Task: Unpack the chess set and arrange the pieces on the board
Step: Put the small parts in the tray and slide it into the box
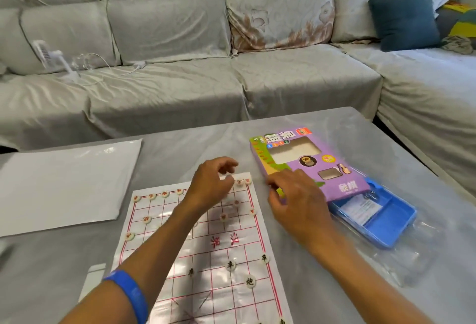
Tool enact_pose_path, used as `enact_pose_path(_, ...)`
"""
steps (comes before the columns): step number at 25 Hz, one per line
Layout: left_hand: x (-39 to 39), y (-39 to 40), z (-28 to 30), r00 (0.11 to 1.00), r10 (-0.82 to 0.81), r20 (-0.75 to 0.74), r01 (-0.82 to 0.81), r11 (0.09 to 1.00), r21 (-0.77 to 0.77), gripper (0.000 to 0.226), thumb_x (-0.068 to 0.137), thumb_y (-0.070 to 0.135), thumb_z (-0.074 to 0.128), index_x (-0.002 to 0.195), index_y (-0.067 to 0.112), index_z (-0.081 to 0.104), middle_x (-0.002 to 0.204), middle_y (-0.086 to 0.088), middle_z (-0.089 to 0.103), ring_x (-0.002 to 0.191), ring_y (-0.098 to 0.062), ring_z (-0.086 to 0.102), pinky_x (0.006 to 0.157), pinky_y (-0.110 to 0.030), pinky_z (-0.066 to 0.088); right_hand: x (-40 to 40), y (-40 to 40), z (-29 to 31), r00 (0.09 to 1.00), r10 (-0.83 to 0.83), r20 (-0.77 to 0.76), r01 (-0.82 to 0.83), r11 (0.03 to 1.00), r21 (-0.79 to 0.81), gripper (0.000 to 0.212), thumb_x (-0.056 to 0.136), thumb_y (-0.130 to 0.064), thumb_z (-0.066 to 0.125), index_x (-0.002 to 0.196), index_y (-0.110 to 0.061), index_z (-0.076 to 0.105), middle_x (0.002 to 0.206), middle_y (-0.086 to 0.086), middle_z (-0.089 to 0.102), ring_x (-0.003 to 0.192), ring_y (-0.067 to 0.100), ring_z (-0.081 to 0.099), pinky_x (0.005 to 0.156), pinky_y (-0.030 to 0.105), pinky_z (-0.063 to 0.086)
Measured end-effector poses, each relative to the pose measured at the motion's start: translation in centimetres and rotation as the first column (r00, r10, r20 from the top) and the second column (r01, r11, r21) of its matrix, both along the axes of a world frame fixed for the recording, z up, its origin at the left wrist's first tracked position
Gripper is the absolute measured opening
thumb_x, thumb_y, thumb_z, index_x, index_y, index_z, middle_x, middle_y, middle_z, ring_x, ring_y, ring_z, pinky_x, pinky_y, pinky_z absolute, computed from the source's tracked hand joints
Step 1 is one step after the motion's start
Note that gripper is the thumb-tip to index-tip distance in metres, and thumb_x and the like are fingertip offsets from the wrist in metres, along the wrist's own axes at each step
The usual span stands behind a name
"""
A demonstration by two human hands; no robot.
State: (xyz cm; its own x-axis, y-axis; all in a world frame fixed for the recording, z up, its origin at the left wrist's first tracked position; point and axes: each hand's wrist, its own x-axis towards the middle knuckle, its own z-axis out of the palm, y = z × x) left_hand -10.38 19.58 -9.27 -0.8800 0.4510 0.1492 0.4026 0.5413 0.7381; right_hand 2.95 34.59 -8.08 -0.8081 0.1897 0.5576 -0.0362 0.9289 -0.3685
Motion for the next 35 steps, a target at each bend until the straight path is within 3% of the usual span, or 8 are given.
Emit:
enact_pose_path(4,-1.9,-3.0,-1.3,0.999,-0.034,-0.041,0.019,0.952,-0.305,0.033,0.083,0.022,0.072,0.116,0.024,0.066,0.109,0.006,0.066,0.094,-0.009,0.056,0.083,-0.022,0.046,-4.4,-1.3,-1.0,0.950,0.093,0.297,-0.102,0.995,0.014,0.021,0.091,-0.027,0.056,0.111,-0.026,0.062,0.108,-0.007,0.066,0.101,0.016,0.055,0.080,0.029,0.047)
enact_pose_path(8,-2.2,-3.2,-2.9,0.995,-0.104,-0.006,0.096,0.938,-0.333,0.042,0.080,0.029,0.075,0.119,0.029,0.061,0.112,0.008,0.065,0.102,-0.015,0.055,0.091,-0.035,0.050,-6.0,-2.5,-2.7,0.886,0.131,0.444,-0.142,0.990,-0.008,0.024,0.090,-0.029,0.057,0.114,-0.029,0.059,0.112,-0.006,0.064,0.104,0.014,0.054,0.083,0.029,0.049)
enact_pose_path(15,-2.8,-3.3,-4.2,0.996,-0.082,-0.034,0.067,0.943,-0.327,0.063,0.078,0.032,0.077,0.132,0.037,0.044,0.116,0.012,0.066,0.109,-0.017,0.052,0.096,-0.037,0.047,-7.3,-3.4,-4.0,0.850,0.143,0.506,-0.165,0.986,-0.002,0.032,0.089,-0.028,0.060,0.120,-0.031,0.054,0.112,-0.002,0.062,0.104,0.017,0.052,0.083,0.030,0.050)
enact_pose_path(23,-2.7,-4.2,-4.1,0.994,-0.114,-0.009,0.106,0.952,-0.288,0.059,0.081,0.030,0.075,0.131,0.039,0.046,0.109,0.017,0.068,0.105,-0.011,0.052,0.089,-0.029,0.044,-7.4,-3.4,-4.5,0.851,0.162,0.500,-0.144,0.987,-0.075,0.040,0.089,-0.029,0.063,0.127,-0.031,0.051,0.115,-0.008,0.062,0.108,0.012,0.050,0.087,0.026,0.048)
enact_pose_path(26,-2.7,-4.9,-3.5,0.994,-0.110,0.017,0.111,0.963,-0.244,0.063,0.084,0.022,0.072,0.137,0.038,0.041,0.116,0.017,0.065,0.108,-0.008,0.052,0.093,-0.028,0.042,-7.4,-3.1,-4.2,0.869,0.150,0.471,-0.110,0.988,-0.111,0.038,0.089,-0.030,0.062,0.125,-0.030,0.051,0.118,-0.008,0.062,0.109,0.012,0.051,0.088,0.027,0.049)
enact_pose_path(30,-3.5,-6.3,-2.1,1.000,-0.006,-0.005,0.005,0.994,-0.111,0.053,0.088,0.005,0.063,0.133,0.028,0.047,0.115,0.010,0.064,0.106,-0.010,0.055,0.090,-0.028,0.047,-8.1,-2.4,-3.6,0.897,0.130,0.422,-0.070,0.985,-0.156,0.031,0.091,-0.021,0.059,0.120,-0.028,0.055,0.115,-0.009,0.063,0.102,0.011,0.054,0.084,0.027,0.050)
enact_pose_path(35,-4.0,-8.9,-1.3,0.997,0.075,0.000,-0.075,0.996,-0.056,0.051,0.090,-0.009,0.049,0.126,0.027,0.054,0.113,0.008,0.065,0.106,-0.010,0.055,0.086,-0.018,0.044,-9.4,-3.4,-3.7,0.876,0.166,0.453,-0.115,0.984,-0.137,0.027,0.092,-0.019,0.057,0.116,-0.030,0.060,0.112,-0.010,0.065,0.102,0.010,0.053,0.085,0.028,0.051)
